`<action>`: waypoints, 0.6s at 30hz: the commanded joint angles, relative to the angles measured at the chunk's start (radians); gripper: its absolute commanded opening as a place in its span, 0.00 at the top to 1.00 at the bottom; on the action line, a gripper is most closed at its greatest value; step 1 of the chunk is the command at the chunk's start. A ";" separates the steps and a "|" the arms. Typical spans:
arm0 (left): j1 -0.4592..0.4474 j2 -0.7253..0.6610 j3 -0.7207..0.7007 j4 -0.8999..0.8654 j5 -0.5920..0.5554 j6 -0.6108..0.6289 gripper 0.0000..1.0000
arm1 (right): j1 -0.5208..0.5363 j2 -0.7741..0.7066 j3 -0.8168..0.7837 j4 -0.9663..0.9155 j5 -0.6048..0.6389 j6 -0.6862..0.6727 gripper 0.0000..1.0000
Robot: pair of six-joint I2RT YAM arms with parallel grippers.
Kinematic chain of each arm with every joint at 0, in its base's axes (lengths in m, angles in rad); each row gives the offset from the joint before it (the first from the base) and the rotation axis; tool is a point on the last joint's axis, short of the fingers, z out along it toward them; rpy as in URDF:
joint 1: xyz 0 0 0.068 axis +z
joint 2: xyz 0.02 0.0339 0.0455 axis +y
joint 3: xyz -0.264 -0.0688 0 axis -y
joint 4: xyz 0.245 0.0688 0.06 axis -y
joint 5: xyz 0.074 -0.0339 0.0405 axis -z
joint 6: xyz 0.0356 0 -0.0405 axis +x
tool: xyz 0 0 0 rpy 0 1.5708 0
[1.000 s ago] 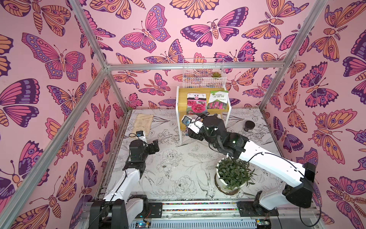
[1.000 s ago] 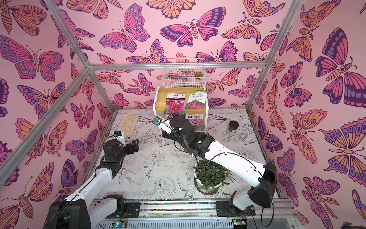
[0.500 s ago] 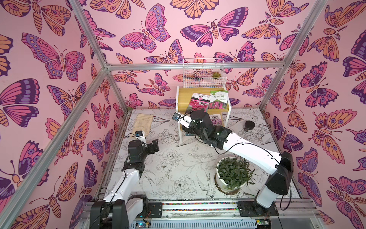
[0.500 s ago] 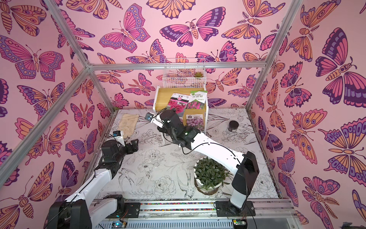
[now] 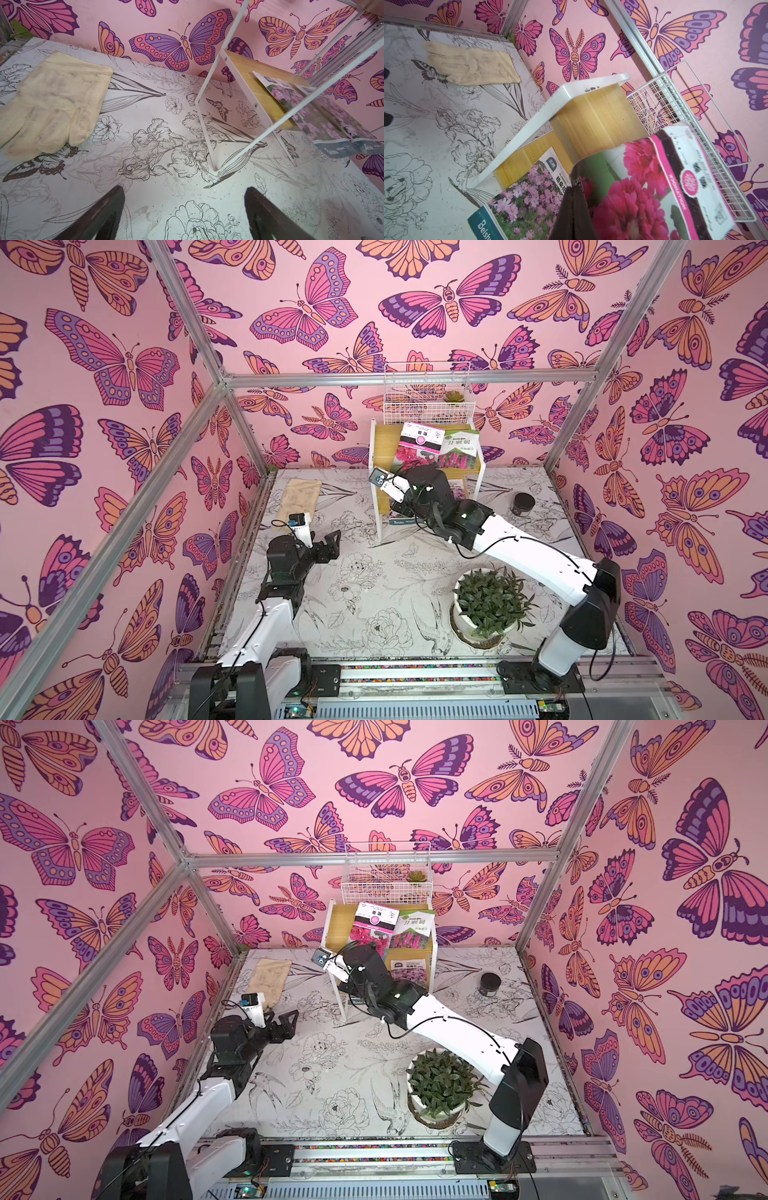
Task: Take the seed bag off the shelf
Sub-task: Pick up the seed packet from the shelf.
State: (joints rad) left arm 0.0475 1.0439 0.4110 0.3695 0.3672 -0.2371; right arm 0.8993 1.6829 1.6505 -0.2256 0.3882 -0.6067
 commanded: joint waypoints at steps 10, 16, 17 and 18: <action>0.005 -0.004 -0.028 0.029 -0.020 -0.008 0.07 | 0.085 -0.210 -0.077 -0.075 -0.031 0.026 1.00; 0.020 -0.051 -0.019 -0.036 -0.104 -0.007 0.06 | 0.264 -0.260 -0.128 -0.109 0.096 0.010 1.00; 0.025 -0.062 -0.017 -0.045 -0.116 -0.005 0.06 | 0.295 -0.269 -0.146 -0.104 0.118 0.013 1.00; 0.033 -0.075 -0.019 -0.055 -0.130 -0.004 0.06 | 0.330 -0.280 -0.166 -0.101 0.147 0.020 1.00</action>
State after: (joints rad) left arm 0.0620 1.0073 0.3992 0.3523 0.2958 -0.2443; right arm 1.1580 1.4292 1.5272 -0.2955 0.4412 -0.6018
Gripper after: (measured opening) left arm 0.936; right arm 0.045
